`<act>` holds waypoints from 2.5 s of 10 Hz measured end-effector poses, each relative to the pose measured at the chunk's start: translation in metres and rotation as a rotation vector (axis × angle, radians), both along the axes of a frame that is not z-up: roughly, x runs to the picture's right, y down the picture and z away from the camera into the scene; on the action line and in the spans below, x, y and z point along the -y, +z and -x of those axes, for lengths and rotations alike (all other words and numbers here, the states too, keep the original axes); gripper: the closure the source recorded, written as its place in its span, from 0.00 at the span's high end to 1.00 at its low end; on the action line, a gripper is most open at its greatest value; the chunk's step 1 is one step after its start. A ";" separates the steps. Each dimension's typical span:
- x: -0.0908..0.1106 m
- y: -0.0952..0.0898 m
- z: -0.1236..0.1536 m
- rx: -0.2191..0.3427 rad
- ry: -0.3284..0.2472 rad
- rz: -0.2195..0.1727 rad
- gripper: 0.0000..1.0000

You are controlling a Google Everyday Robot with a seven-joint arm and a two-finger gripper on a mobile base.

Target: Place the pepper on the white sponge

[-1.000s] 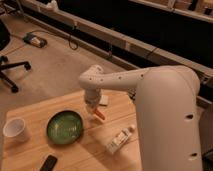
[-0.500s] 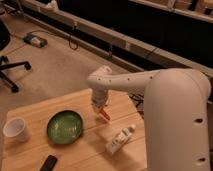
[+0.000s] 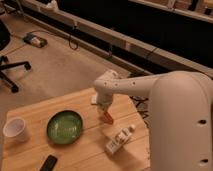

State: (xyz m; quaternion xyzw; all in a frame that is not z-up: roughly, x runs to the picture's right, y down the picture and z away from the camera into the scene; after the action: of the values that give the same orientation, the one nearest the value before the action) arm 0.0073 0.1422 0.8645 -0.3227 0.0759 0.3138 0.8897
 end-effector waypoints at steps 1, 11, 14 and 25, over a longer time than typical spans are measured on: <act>0.000 0.001 -0.003 -0.001 -0.003 -0.001 0.02; 0.054 0.016 0.023 -0.011 -0.141 0.049 0.02; 0.074 0.028 0.028 -0.004 -0.171 0.048 0.02; 0.108 0.075 0.045 0.081 -0.171 0.072 0.38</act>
State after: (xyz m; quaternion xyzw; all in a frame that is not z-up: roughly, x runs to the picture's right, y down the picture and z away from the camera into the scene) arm -0.0379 0.0338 0.9399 -0.3594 0.0785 0.2203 0.9034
